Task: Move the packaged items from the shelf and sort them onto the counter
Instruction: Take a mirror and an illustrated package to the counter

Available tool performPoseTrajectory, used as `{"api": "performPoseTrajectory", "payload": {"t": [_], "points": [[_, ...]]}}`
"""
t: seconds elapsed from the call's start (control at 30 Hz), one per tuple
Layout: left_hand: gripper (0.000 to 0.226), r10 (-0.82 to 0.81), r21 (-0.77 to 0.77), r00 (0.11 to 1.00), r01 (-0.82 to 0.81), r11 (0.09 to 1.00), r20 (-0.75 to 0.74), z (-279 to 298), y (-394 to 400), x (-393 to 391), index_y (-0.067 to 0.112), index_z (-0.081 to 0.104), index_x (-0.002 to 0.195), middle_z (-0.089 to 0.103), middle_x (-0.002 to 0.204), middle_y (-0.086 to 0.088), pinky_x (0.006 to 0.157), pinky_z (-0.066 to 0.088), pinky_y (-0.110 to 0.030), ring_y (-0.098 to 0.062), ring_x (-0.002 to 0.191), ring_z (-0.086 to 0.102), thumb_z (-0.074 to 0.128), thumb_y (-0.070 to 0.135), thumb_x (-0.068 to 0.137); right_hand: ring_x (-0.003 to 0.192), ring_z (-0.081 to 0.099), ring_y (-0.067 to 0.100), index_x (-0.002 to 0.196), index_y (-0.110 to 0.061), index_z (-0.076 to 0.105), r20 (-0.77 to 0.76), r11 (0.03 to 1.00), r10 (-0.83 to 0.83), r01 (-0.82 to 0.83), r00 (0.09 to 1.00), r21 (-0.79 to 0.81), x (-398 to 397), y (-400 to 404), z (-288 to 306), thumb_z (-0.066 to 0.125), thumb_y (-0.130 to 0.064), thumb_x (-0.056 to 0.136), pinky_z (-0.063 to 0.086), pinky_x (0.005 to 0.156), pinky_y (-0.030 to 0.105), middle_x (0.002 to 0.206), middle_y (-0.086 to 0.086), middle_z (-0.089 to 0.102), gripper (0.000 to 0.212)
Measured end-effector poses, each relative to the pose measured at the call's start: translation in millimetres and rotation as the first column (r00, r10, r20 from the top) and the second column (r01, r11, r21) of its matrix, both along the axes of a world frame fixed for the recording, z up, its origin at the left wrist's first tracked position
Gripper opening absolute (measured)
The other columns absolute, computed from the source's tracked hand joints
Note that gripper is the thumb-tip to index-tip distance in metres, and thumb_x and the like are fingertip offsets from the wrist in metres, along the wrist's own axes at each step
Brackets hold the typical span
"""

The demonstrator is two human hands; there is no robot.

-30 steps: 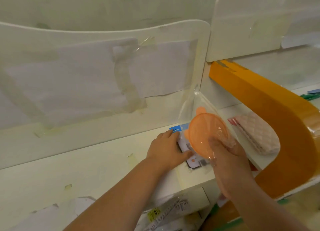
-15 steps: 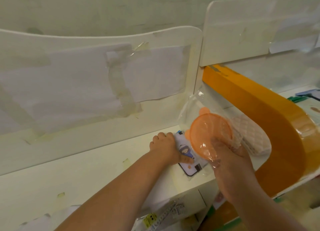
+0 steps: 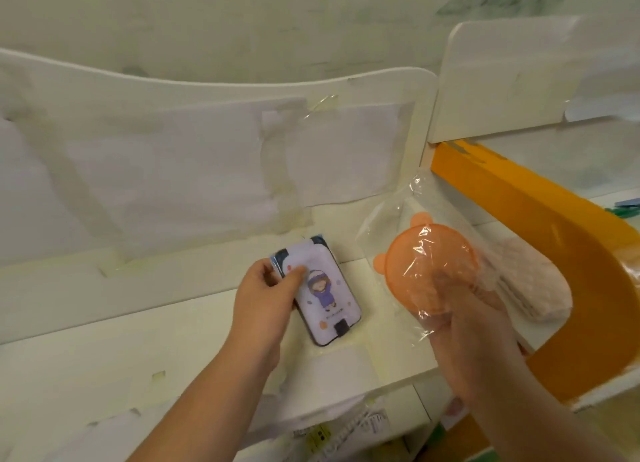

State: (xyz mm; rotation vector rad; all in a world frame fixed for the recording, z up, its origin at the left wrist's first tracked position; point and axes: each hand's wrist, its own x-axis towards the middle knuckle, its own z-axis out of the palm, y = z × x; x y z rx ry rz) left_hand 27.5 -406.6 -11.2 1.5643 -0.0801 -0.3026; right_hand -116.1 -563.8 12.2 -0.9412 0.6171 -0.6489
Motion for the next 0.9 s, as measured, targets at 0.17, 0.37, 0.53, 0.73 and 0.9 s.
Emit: {"api": "performPoseTrajectory", "payload": {"t": [0.17, 0.37, 0.53, 0.73, 0.9], "points": [[0.023, -0.035, -0.271, 0.953, -0.050, 0.961, -0.300, 19.6, 31.9, -27.7, 0.005, 0.064, 0.094, 0.077, 0.091, -0.017, 0.061, 0.061, -0.043, -0.030, 0.074, 0.075, 0.065, 0.028, 0.093, 0.110, 0.065, 0.027, 0.105, -0.033, 0.060, 0.011, 0.997, 0.027, -0.028, 1.000, 0.078, -2.1, 12.0, 2.3, 0.063, -0.013, 0.092, 0.049, 0.101, 0.052, 0.121, 0.000, 0.065, 0.023], [0.040, -0.161, -0.440, 0.812, -0.127, 0.889, -0.561, 26.2, 33.1, -64.4, 0.003, 0.069, 0.113, 0.076, 0.104, -0.020, 0.073, 0.058, -0.048, -0.031, 0.082, 0.076, 0.050, 0.035, 0.100, 0.112, 0.061, 0.028, 0.131, -0.033, 0.047, 0.067, 0.993, 0.052, -0.059, 0.996, 0.103, -27.8, 17.3, 8.9, 0.065, -0.015, 0.086, 0.052, 0.092, 0.048, 0.125, 0.001, 0.059, 0.051], [0.036, -0.278, -0.497, 0.745, -0.082, 0.864, -0.607, 41.8, 31.5, -103.6, 0.000, 0.065, 0.123, 0.071, 0.112, -0.026, 0.083, 0.057, -0.053, -0.038, 0.097, 0.072, 0.045, 0.023, 0.102, 0.094, 0.071, 0.026, 0.112, -0.026, 0.054, 0.144, 0.990, 0.091, -0.106, 0.985, 0.097, -66.2, 10.4, 22.1, 0.057, -0.011, 0.093, 0.060, 0.076, 0.038, 0.117, 0.006, 0.064, 0.024], [0.034, -0.255, -0.446, 0.872, 0.048, 0.894, -0.418, 64.4, 7.9, -175.1, 0.008, 0.065, 0.125, 0.073, 0.115, -0.020, 0.084, 0.057, -0.052, -0.039, 0.104, 0.070, 0.049, 0.020, 0.097, 0.088, 0.075, 0.018, 0.135, -0.025, 0.052, 0.279, 0.962, 0.197, -0.240, 0.940, 0.130, -141.0, -12.7, 28.3, 0.058, -0.015, 0.092, 0.060, 0.070, 0.033, 0.114, 0.006, 0.071, 0.044], [0.032, -0.215, -0.485, 0.912, 0.020, 0.874, -0.350, 74.7, -32.8, -250.9, 0.012, 0.062, 0.127, 0.073, 0.116, -0.016, 0.081, 0.059, -0.054, -0.034, 0.105, 0.070, 0.046, 0.019, 0.100, 0.109, 0.068, 0.038, 0.131, -0.039, 0.052, 0.295, 0.927, 0.278, -0.336, 0.914, 0.166, -218.4, -47.7, 46.6, 0.061, -0.017, 0.087, 0.048, 0.099, 0.055, 0.124, 0.014, 0.068, 0.050]]}}
